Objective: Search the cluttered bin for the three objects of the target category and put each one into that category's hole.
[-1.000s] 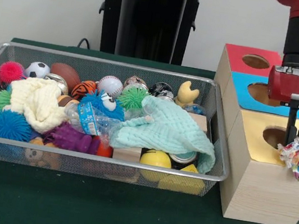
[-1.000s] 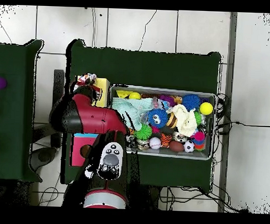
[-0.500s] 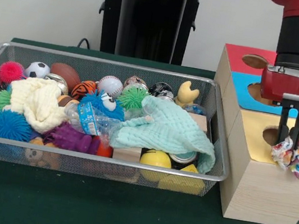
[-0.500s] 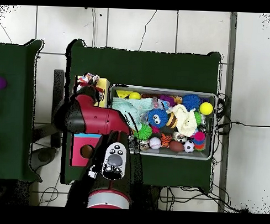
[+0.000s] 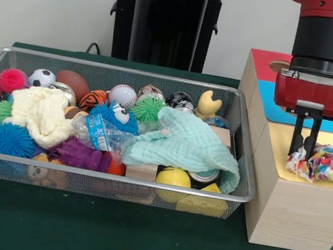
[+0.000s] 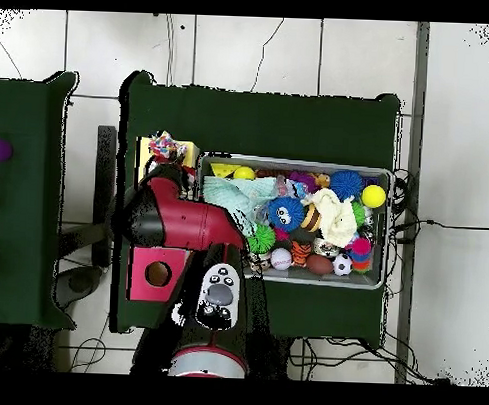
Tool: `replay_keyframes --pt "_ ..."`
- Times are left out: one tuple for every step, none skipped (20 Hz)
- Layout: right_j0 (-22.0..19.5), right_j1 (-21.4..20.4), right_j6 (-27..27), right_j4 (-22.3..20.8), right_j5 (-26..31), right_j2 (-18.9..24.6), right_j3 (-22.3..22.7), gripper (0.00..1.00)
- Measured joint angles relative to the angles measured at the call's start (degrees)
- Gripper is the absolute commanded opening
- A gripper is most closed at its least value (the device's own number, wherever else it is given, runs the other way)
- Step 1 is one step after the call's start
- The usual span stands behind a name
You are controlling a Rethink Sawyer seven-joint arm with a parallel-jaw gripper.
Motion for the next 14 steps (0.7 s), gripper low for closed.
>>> replay_keyframes --pt "0.0 -0.2 0.0 0.0 0.0 0.0 0.3 0.00" --pt "0.0 -0.3 0.0 0.0 0.0 0.0 0.7 0.00" --pt "0.0 -0.6 0.0 0.0 0.0 0.0 1.2 0.00" --pt "0.0 -0.7 0.0 0.0 0.0 0.0 1.5 0.00" --pt "0.0 -0.8 0.0 0.0 0.0 0.0 1.8 0.00" --pt "0.0 -0.8 0.0 0.0 0.0 0.0 2.1 0.00" --pt "0.0 -0.9 0.0 0.0 -0.1 0.0 2.3 0.00" --pt "0.0 -0.9 0.0 0.0 -0.3 0.0 2.6 0.00" --pt "0.1 -0.9 0.0 0.0 -0.7 0.0 2.8 0.00" --pt "0.2 -0.9 0.0 0.0 -1.1 0.0 2.9 0.00" --pt "0.2 -0.9 0.0 0.0 -1.7 0.0 3.1 0.00" --pt "0.3 -0.9 0.0 0.0 -2.0 0.0 3.2 0.00" --pt "0.3 -0.8 0.0 0.0 -2.4 0.0 3.4 0.00" --pt "0.4 -0.8 0.0 0.0 -2.8 0.0 3.5 0.00"
